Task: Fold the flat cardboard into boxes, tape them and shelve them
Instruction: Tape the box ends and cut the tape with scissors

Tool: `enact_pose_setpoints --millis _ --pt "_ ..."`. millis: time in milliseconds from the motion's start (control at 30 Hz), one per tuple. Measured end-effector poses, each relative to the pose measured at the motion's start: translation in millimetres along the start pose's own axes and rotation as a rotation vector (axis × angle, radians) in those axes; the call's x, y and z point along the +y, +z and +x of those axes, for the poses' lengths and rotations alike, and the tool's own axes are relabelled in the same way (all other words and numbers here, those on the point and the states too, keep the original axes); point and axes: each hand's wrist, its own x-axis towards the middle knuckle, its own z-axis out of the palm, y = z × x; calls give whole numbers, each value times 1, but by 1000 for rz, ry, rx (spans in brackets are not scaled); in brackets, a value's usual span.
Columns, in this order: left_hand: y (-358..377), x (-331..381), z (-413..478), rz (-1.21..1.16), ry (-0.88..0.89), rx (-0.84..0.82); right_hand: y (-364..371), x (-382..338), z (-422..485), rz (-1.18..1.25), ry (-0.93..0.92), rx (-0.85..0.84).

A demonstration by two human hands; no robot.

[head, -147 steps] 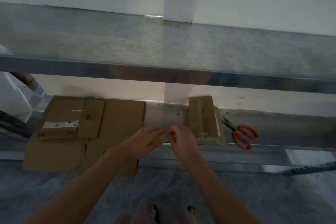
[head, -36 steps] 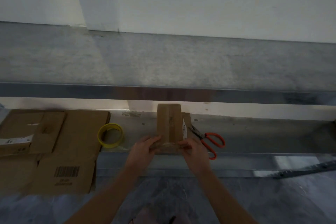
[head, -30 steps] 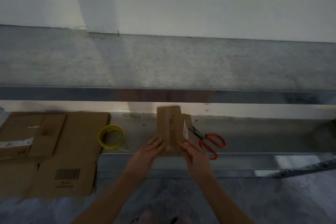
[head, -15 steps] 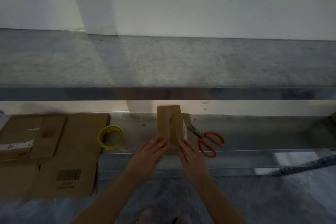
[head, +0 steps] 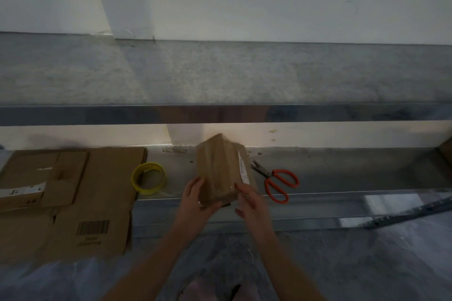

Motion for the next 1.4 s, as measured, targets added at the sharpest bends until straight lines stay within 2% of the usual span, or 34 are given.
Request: enact_pose_setpoints --millis 100,200,267,367,433,533,600,667,767,867,1033,1167,1267,1400 --pt "2 5 -7 2 -139 54 18 -3 -4 206 69 213" --pt "-1 15 -6 97 -82 120 32 -5 -3 271 126 362" --pt "-7 25 -2 20 10 86 34 -11 -1 352 174 326" --pt "-15 31 4 13 134 -21 32 -16 2 425 246 111" --pt "-16 29 6 51 139 -31 30 -19 1 370 253 -18" --pt "-18 27 8 28 67 29 31 -23 -6 250 148 -35" --pt "-17 30 7 -184 27 14 30 -23 -10 67 -24 -19" --pt "-12 31 5 -332 11 -9 28 -18 -13 -223 -188 45" --pt "-6 26 0 -246 1 -18 25 -14 -16 -510 -369 105" --pt "-5 23 0 -157 30 -7 24 -10 -16 -616 -461 3" --pt "-17 18 -1 -147 99 -57 28 -6 -19 -650 -479 -106" --pt "-25 7 -2 -132 33 -111 20 9 -28 -582 -532 95" --pt "-26 5 2 -173 -50 -91 12 13 -16 -504 -382 193" --pt "-25 9 7 -272 -80 -102 11 7 13 -428 -200 15"
